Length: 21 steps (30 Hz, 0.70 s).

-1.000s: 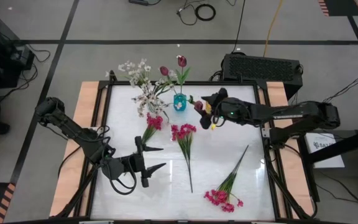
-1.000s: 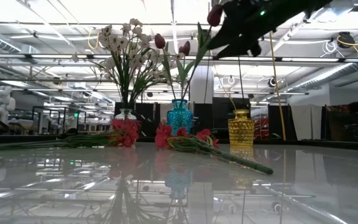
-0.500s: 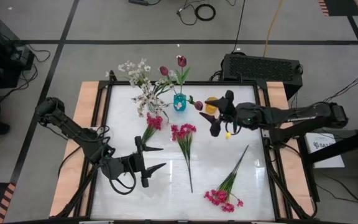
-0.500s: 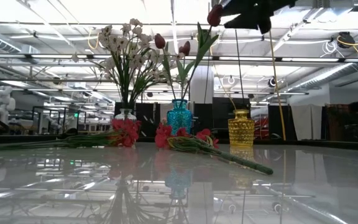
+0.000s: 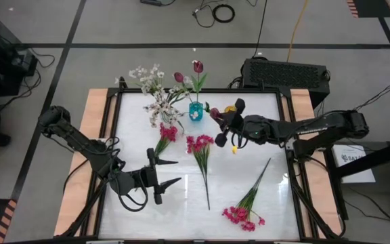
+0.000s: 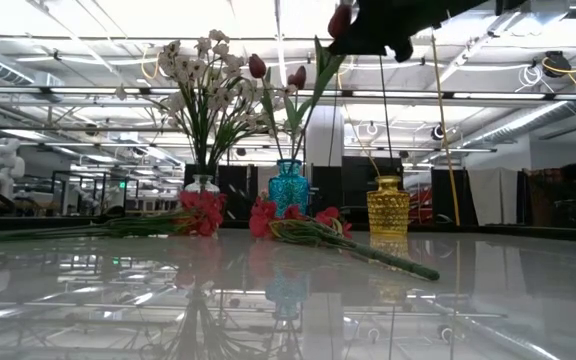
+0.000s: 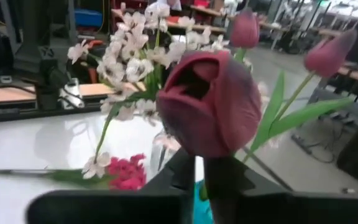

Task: Sort flowers into vase by color
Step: Put the red tulip into the blue vase

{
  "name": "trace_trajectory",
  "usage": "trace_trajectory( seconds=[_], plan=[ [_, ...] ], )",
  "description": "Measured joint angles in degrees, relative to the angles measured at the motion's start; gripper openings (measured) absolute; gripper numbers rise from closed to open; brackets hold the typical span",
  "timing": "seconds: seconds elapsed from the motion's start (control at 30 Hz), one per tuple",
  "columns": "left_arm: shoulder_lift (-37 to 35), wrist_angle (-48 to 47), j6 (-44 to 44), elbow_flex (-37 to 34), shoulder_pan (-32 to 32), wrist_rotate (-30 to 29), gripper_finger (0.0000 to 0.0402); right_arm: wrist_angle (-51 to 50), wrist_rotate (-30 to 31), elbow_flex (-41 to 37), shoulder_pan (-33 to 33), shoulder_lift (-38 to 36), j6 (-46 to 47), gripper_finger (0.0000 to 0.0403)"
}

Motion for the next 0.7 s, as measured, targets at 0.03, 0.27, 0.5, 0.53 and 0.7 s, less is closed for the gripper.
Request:
trace_trajectory(
  seconds=[0.03,0.27,0.5,0.53,0.7],
  plan=[
    [0.00,0.02,0.09,0.00,0.00,0.00,0.0265,0.93,0.05,0.00,-0.22,0.32,-0.80,0.0018],
    [0.00,-0.22,0.42,0.00,0.00,0.00,0.0265,4.50,-0.59,0.00,-2.16,0.70,-2.28,0.0010],
    [0.00,-0.17,0.46,0.00,0.00,0.00,0.0265,5.82,-6.43,0.00,-2.42,1.32,-1.29,0.0013],
    [0.00,-0.19,0.46,0.00,0.00,0.00,0.0265,5.49,-6.98,0.00,-2.41,1.58,-0.72,0.0013],
    [0.00,-0.39,0.36,0.00,0.00,0.00,0.0265,3.90,-6.10,0.00,-1.99,1.94,1.50,0.0013]
  ],
)
